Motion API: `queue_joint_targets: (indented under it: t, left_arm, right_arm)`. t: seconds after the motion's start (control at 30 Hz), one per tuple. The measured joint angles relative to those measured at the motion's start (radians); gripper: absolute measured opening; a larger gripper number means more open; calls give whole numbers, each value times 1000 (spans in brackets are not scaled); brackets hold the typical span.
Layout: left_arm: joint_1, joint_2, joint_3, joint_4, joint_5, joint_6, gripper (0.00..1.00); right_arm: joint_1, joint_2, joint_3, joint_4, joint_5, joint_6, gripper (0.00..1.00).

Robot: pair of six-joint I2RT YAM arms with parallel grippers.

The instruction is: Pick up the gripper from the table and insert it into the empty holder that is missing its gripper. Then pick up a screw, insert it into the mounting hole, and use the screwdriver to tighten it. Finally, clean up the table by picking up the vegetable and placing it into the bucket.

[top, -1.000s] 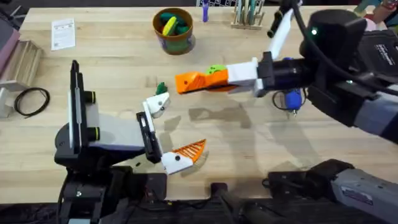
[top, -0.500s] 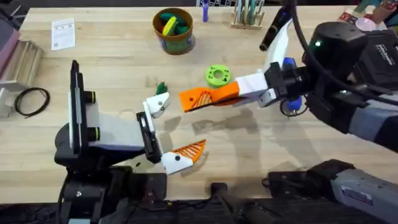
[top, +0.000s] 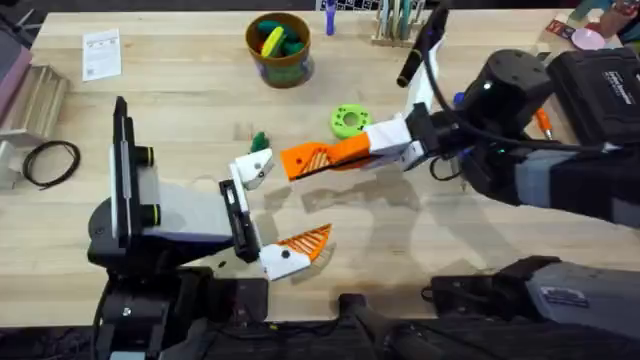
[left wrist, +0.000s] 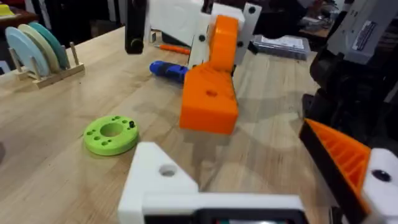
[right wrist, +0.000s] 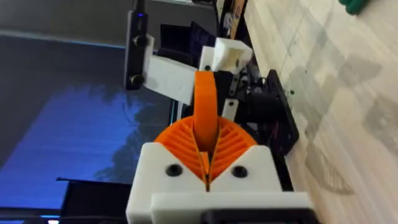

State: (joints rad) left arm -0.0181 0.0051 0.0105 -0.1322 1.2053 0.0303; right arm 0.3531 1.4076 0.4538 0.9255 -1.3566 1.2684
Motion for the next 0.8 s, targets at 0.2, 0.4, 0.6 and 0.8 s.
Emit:
queue_joint_targets:
  t: [0.2, 0.4, 0.6, 0.8]
  left_arm:
    - [0, 0, 0, 0, 0, 0, 985]
    - [0, 0, 0, 0, 0, 0, 985]
    - [0, 0, 0, 0, 0, 0, 985]
    - [0, 0, 0, 0, 0, 0, 985]
  right_arm:
    - [12, 88, 0, 13, -7, 15, 8]
    - [51, 151, -5, 56, -7, 4, 8]
    - [58, 152, -5, 77, -6, 4, 8]
    - [58, 152, -5, 142, 7, 31, 8]
